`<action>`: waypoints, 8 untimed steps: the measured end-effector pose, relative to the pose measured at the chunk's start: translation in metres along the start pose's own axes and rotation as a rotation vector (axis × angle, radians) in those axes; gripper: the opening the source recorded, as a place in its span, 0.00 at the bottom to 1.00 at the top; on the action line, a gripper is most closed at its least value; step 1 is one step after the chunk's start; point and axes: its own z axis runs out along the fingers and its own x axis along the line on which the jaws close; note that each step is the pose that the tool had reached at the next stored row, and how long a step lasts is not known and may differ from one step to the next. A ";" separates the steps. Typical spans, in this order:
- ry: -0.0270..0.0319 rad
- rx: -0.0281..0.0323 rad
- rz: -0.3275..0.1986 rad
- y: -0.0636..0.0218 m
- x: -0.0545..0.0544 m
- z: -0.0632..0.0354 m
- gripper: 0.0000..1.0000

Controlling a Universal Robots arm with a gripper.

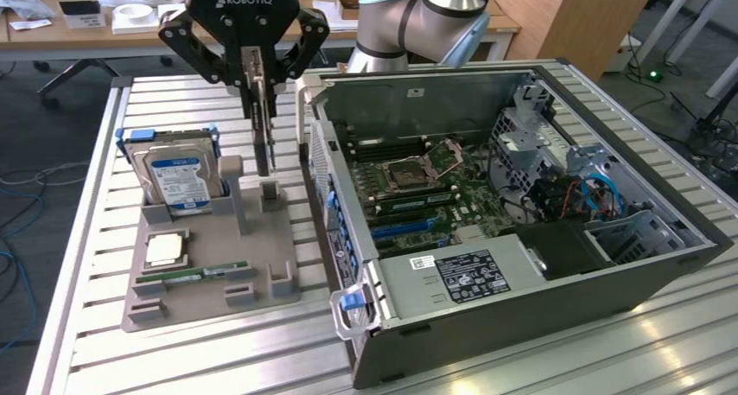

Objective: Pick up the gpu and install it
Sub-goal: 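Pick up the gpu and move the gpu toward the slot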

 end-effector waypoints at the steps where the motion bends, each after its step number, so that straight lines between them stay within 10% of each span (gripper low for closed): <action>1: 0.0001 0.0001 0.000 0.0000 0.000 -0.0001 0.27; 8: 0.0002 0.0002 0.000 0.0002 -0.003 0.0000 0.27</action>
